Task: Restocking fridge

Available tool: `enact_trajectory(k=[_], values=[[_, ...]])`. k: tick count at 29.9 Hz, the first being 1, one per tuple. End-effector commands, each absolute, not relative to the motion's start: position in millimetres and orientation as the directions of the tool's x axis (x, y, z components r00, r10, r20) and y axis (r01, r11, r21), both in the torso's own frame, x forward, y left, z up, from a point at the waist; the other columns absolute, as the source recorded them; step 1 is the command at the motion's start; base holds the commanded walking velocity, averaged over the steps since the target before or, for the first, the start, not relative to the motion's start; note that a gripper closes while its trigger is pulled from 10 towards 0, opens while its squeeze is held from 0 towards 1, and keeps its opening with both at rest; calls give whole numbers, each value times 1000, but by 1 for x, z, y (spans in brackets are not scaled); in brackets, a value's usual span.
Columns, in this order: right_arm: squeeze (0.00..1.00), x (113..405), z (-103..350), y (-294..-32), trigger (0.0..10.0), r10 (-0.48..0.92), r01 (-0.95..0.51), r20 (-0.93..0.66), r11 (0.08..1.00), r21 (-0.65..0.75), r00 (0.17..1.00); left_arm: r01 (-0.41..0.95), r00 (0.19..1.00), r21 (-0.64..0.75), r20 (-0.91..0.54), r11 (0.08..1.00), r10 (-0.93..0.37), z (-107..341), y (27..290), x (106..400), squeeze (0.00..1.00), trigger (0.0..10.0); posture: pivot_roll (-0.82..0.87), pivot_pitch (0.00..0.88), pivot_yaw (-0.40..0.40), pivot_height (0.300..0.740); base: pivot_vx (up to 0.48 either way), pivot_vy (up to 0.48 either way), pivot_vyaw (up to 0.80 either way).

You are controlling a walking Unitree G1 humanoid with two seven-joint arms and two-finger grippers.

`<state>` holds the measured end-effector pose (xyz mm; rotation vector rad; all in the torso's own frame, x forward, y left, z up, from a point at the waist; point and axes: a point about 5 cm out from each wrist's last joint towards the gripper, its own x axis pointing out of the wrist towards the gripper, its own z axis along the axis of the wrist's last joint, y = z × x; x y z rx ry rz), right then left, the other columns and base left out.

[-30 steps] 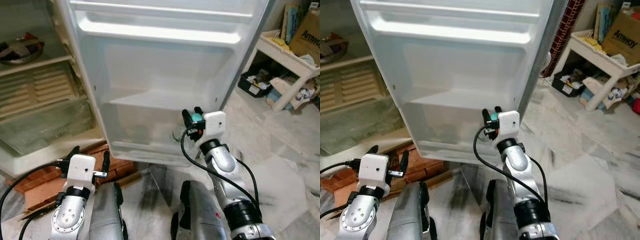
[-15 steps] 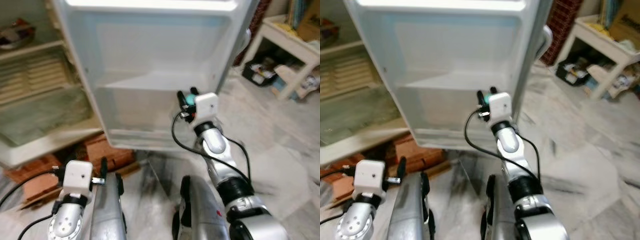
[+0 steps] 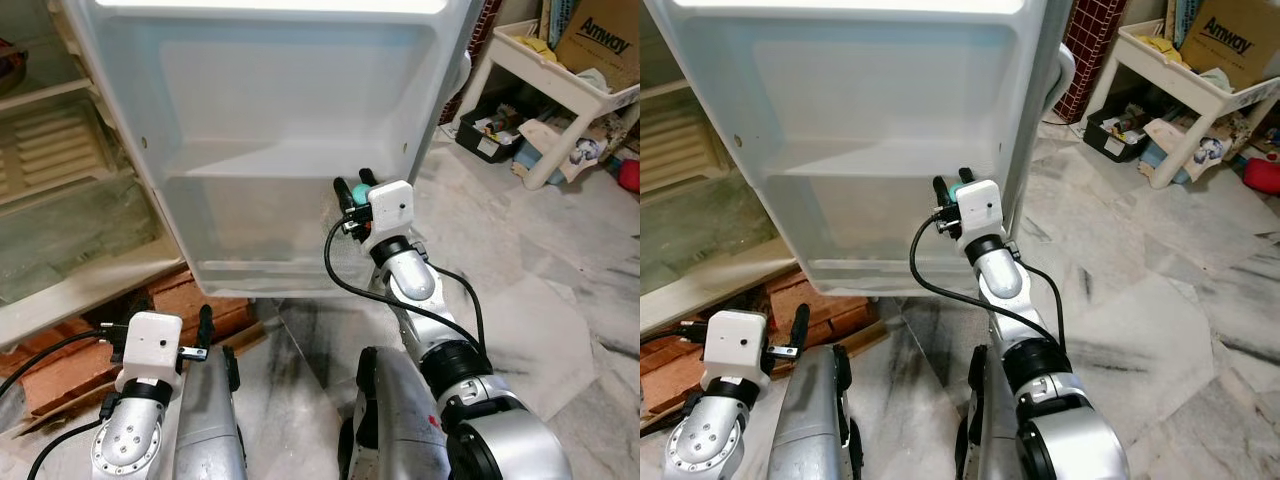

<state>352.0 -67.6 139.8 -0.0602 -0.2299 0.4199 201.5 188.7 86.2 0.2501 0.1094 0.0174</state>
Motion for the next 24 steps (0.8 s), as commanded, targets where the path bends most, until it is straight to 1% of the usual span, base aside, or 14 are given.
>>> enact_trajectory(k=[1,4,8,11,14,17,18,19,20,21,22,23,24], values=[[0,336,78,-68,10000,446,-448,-108,894,-2,889,10,993,248,-115,969,20,87,189,201,0,10000,164,221,-43,537,0,0,0],[0,338,84,-62,10000,473,-470,-88,881,52,876,9,993,249,-115,968,20,87,190,202,0,10000,162,221,-41,537,0,0,0],[0,336,88,-56,10000,533,-531,-85,846,47,842,9,993,250,-115,968,21,87,190,202,0,10000,157,217,-41,537,0,0,0],[0,333,90,-55,10000,555,-549,-75,831,86,828,13,993,251,-118,968,18,86,189,203,0,10000,154,212,-40,537,0,0,0],[0,328,89,-56,10000,598,-595,-90,802,57,797,14,993,252,-119,968,17,86,189,204,0,10000,152,204,-40,537,0,0,0],[0,327,95,-66,10000,582,-582,-41,813,9,812,9,993,258,-117,966,22,85,190,207,0,10000,144,178,-43,537,0,0,0],[0,327,103,-75,10000,549,-549,19,836,-10,836,-1,993,262,-113,965,32,85,192,209,0,10000,139,163,-44,537,0,0,0],[0,327,103,-75,10000,549,-549,19,836,-10,836,-1,993,262,-113,965,32,85,192,209,0,10000,139,163,-44,537,0,0,0],[0,327,113,-84,10000,512,-512,85,859,-24,855,-10,993,264,-110,965,40,84,193,209,0,10000,137,155,-44,537,0,0,0],[0,327,113,-84,10000,512,-512,85,859,-24,855,-10,993,264,-110,965,40,84,193,209,0,10000,137,155,-44,537,0,0,0],[0,326,127,-96,10000,461,-463,165,886,-32,872,-16,993,262,-109,965,46,84,194,210,0,10000,134,142,-45,537,0,0,0],[0,324,136,-104,10000,434,-438,208,899,-27,877,-17,993,261,-110,965,48,83,194,210,0,10000,130,130,-44,537,0,0,0],[0,324,136,-104,10000,434,-438,208,899,-27,877,-17,993,261,-110,965,48,83,194,210,0,10000,130,130,-44,537,0,0,0]])
